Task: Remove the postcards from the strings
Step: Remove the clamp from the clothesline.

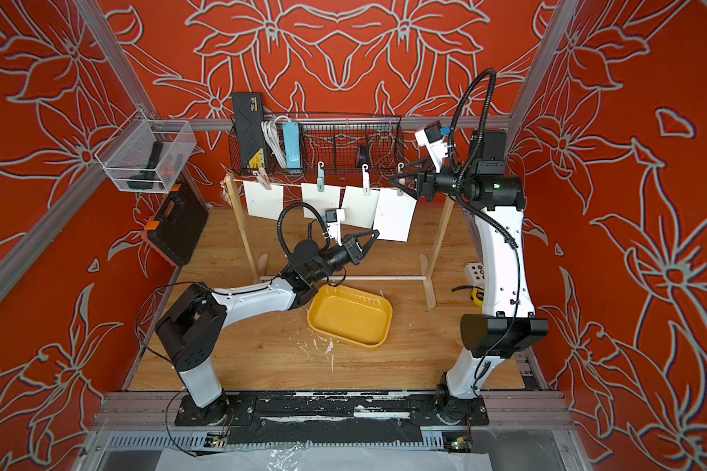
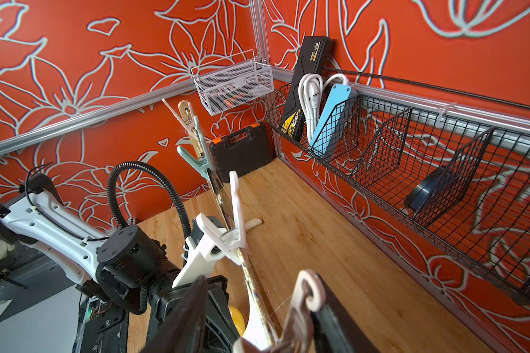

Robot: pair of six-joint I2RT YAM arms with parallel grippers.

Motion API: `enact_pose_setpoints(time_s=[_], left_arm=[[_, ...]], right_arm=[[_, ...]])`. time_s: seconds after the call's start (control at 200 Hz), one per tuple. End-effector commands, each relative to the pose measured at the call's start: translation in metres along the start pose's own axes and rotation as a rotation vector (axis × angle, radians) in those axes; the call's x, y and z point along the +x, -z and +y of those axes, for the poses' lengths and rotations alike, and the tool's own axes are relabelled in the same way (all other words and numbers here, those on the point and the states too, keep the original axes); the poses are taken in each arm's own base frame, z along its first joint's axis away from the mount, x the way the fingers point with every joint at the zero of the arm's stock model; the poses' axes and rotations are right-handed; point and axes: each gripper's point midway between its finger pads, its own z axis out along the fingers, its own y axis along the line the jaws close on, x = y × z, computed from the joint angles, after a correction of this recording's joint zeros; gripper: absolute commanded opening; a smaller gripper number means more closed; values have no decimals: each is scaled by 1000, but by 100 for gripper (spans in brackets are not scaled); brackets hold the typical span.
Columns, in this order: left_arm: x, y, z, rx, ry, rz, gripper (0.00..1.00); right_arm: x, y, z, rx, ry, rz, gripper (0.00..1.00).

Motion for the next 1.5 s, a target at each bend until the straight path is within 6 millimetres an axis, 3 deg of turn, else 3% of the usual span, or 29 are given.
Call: enact_pose_setpoints(time_s=[0.0, 0.31, 0.931, 1.091, 1.496], left_arm=[[-11, 5, -13, 36, -6, -20, 0], [-11, 6, -12, 36, -6, -18, 0], [-8, 5, -10, 36, 5, -11, 0], [-7, 5, -8, 30, 5, -9, 0], [-3, 8, -10, 51, 21, 0, 0]], right_arm=[[1, 1, 4, -28, 8, -5, 56], [5, 1, 5, -32, 2, -2, 48], [1, 0, 8, -58, -5, -21, 24], [-1, 1, 9, -55, -3, -24, 23], [-26, 8, 18, -35, 47, -93, 23]])
